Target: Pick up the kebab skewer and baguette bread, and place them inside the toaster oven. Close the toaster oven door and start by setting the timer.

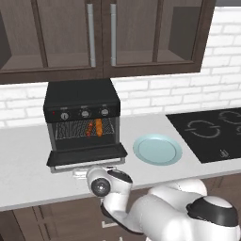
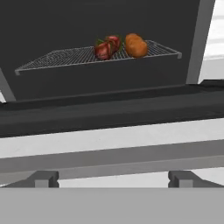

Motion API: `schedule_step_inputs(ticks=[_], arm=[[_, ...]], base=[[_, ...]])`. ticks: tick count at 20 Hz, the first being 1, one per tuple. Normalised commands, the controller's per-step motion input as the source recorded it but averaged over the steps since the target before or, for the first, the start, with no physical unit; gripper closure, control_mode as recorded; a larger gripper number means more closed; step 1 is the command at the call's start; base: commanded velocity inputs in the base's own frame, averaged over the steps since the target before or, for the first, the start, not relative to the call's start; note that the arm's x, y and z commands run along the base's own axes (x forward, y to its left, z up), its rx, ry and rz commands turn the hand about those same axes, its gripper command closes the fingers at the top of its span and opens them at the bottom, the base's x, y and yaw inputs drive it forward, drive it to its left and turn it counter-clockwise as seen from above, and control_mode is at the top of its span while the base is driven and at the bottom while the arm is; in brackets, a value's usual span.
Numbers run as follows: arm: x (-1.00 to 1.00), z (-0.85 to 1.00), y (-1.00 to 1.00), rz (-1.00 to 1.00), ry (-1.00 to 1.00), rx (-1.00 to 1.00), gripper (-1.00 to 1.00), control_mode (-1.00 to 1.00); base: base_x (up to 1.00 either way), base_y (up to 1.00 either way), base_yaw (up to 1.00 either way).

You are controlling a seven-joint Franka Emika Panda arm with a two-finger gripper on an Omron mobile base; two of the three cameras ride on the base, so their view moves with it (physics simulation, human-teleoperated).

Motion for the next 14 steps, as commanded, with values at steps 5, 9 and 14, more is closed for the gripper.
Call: schedule_step_inputs(ticks=[5,9,14], arm=[[0.31,0.52,0.0,0.0,0.0,0.02,-1.0,-1.0],[0.33,0.46,0.0,0.0,0.0,0.02,-1.0,-1.0],[0.34,0.41,0.0,0.0,0.0,0.02,-1.0,-1.0]], base=[[0.0,0.0,0.0],[0.0,0.0,0.0],[0.0,0.0,0.0]])
